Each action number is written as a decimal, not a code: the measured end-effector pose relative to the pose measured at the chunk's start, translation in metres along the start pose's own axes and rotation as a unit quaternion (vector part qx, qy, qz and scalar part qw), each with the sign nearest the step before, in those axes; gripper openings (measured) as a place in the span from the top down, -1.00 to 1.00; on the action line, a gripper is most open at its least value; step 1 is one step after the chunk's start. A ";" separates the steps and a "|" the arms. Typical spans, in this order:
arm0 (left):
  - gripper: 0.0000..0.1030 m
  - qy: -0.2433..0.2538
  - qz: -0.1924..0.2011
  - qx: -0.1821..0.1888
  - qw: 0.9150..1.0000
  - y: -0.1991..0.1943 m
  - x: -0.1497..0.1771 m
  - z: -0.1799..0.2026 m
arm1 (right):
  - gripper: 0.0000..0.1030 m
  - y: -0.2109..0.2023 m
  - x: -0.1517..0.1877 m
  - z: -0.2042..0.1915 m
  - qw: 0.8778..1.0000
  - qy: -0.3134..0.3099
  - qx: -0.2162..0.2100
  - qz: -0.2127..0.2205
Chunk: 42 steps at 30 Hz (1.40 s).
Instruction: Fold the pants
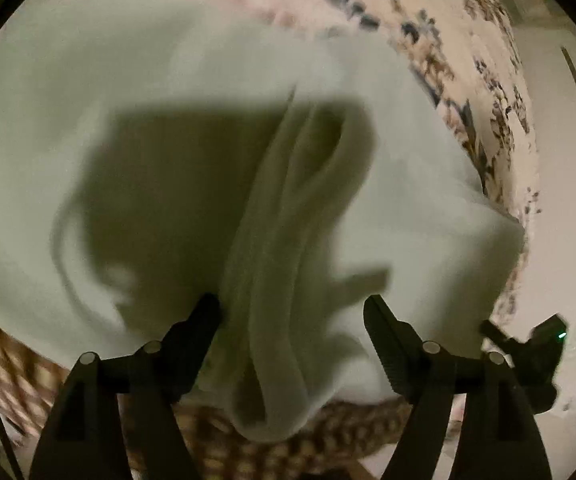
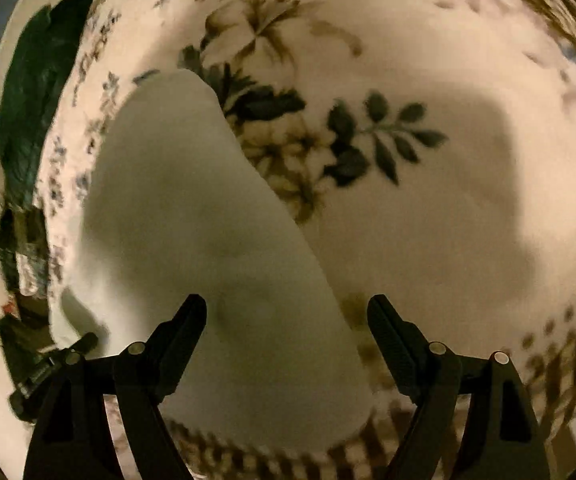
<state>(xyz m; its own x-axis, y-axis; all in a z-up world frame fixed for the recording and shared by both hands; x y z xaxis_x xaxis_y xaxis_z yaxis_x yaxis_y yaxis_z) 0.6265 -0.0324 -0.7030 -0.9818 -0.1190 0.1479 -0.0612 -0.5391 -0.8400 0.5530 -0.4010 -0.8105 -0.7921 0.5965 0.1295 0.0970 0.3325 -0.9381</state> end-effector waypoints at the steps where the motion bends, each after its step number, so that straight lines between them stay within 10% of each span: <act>1: -0.34 0.006 0.006 -0.004 1.000 0.004 0.005 0.000 | -0.65 0.000 0.007 0.005 1.000 0.004 -0.005 -0.009; 3: 0.43 0.029 0.020 -0.024 0.999 0.004 0.010 0.004 | -0.65 0.007 0.021 0.012 0.999 0.010 -0.011 -0.030; 6: 0.52 0.034 0.035 -0.015 0.999 -0.011 0.022 0.013 | -0.65 0.018 0.028 0.019 0.998 0.027 -0.029 -0.038; 11: 0.46 0.042 0.034 -0.071 0.996 -0.010 0.020 -0.021 | -0.58 0.019 0.021 0.018 0.999 0.008 -0.015 -0.029; 24: -0.18 -0.003 0.059 -0.011 0.998 -0.052 0.022 0.000 | -0.58 -0.020 0.005 -0.001 0.999 -0.042 0.028 -0.001; 30: -0.23 0.043 0.016 -0.130 0.990 0.001 0.033 -0.031 | -0.58 -0.001 0.012 -0.017 0.994 -0.087 0.062 -0.029; 35: -0.19 0.001 0.036 -0.083 0.996 -0.032 0.023 -0.027 | -0.58 0.011 0.016 0.001 0.991 -0.075 0.098 -0.053; 42: -0.27 0.086 0.083 -0.040 0.992 -0.065 -0.040 0.030 | -0.58 -0.021 -0.008 -0.024 0.994 -0.077 0.081 -0.010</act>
<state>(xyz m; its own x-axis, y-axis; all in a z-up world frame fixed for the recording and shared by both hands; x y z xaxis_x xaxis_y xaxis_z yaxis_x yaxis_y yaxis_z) 0.6754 -0.0173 -0.6391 -0.9954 -0.0525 -0.0807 0.0958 -0.4547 -0.8855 0.5716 -0.3946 -0.7840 -0.8766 0.4684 0.1102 -0.0083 0.2142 -0.9768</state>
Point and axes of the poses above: each gripper's, at about its wrist camera, not at the fingertips, and y roughly the way its jaws point, z to its right, x to its underside, the point moved 10 cm from there along y, roughly the way its jaws point, and after that the axes turned 9 degrees about x, right-handed, at the moved point
